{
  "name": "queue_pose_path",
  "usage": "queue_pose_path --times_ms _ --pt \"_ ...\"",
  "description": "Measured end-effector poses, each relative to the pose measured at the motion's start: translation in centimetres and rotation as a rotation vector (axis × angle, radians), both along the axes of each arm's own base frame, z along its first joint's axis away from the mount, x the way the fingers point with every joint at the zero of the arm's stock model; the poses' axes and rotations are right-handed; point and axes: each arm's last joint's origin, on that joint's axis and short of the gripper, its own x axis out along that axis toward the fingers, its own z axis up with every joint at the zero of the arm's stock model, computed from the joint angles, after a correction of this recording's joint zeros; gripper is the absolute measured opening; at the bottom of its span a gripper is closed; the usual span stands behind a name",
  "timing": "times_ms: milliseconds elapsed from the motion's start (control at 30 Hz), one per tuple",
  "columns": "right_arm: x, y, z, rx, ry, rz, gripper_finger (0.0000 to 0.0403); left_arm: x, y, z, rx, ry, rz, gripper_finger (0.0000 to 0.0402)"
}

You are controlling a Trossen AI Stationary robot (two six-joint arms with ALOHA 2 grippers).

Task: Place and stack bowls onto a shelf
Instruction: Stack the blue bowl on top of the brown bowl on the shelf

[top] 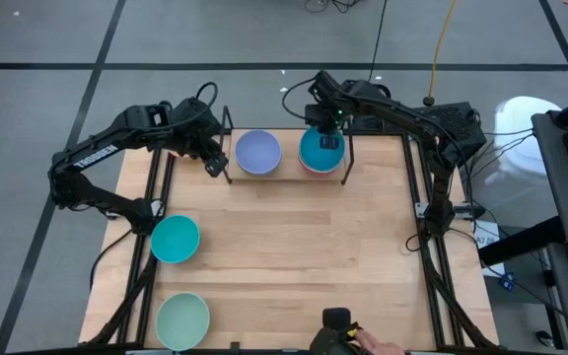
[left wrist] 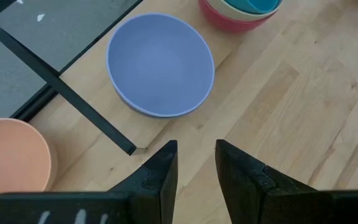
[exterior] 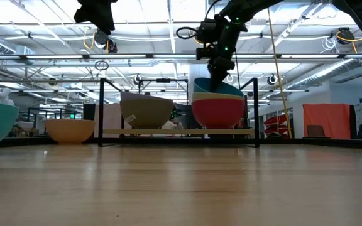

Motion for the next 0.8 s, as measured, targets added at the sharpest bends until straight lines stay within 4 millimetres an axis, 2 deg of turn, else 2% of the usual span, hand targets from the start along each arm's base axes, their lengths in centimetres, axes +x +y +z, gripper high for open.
queue_pose_path --times_ms 233,367,567,700,800 --pt "0.2 0.4 0.1 -0.002 0.0 0.012 0.0109 -0.1 0.0 0.0 -0.002 0.006 -0.001 0.0113" --pt "0.3 1.4 1.0 -0.019 -0.019 0.039 0.0124 0.0 0.0 0.0 -0.002 0.007 -0.001 0.0113" --pt "-0.4 3.2 3.9 -0.089 -0.077 0.116 0.0127 -0.1 0.0 0.0 -0.002 0.006 -0.001 0.0113" --pt "-0.2 3.1 4.9 -0.124 -0.173 0.066 0.0126 0.0 0.0 0.0 -0.001 0.007 -0.003 0.0113" --pt "0.1 2.7 5.0 -0.138 -0.214 0.039 0.0105 -0.1 0.0 0.0 0.001 0.008 -0.006 0.0113"
